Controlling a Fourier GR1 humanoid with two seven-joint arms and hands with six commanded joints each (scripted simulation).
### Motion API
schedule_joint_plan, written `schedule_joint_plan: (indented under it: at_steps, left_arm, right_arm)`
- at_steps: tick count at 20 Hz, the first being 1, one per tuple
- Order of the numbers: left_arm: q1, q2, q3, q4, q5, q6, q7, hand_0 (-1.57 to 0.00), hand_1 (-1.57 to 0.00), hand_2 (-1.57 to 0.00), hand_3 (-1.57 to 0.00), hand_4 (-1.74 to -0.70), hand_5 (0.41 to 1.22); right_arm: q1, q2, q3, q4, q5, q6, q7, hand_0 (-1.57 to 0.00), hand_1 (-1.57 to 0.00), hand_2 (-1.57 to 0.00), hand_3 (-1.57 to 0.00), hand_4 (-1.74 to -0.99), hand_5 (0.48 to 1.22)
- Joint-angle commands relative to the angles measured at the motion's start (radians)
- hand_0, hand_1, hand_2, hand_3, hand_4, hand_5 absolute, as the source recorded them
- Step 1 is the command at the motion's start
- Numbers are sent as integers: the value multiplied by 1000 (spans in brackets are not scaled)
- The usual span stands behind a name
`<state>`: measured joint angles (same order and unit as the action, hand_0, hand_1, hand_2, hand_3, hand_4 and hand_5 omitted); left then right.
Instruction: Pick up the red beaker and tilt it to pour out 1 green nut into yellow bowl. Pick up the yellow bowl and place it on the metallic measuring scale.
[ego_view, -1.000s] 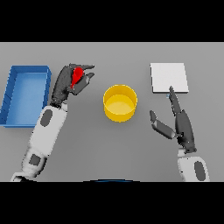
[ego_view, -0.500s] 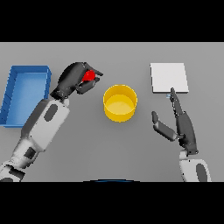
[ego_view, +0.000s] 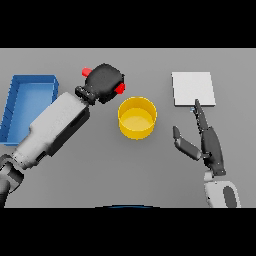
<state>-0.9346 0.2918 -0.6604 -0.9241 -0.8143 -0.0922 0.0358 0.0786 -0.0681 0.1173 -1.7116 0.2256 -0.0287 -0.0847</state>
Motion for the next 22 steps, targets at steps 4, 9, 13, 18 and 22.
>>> schedule_joint_plan:
  at_steps: [4,9,13,18,22]
  left_arm:
    - [-100,-10,-118,58,-72,-105,-21,-1571,-1571,-1571,-1571,-1672,1214]
    - [-195,-30,-243,123,-137,-174,-51,-1571,-1571,-1571,-1571,-1715,1219]
    - [-256,-34,-341,160,-193,-194,-72,-1571,-1571,-1571,-1571,-1730,1220]
    - [-312,-41,-470,190,-271,-163,-117,-1571,-1571,-1571,-1571,-1735,1221]
    - [-360,-82,-567,237,-330,-143,-121,-1571,-1571,-1571,-1571,-1734,1221]
  right_arm:
    - [5,11,-3,17,6,-16,-18,1,1,1,1,-1237,671]
    - [2,19,-2,9,15,-30,-7,1,1,1,1,-1193,649]
    - [-5,24,14,16,46,-41,4,1,1,1,1,-1188,647]
    - [5,21,0,11,26,-40,-9,1,1,1,1,-1169,624]
    - [-3,21,-5,29,30,-46,-11,1,1,1,1,-1162,627]
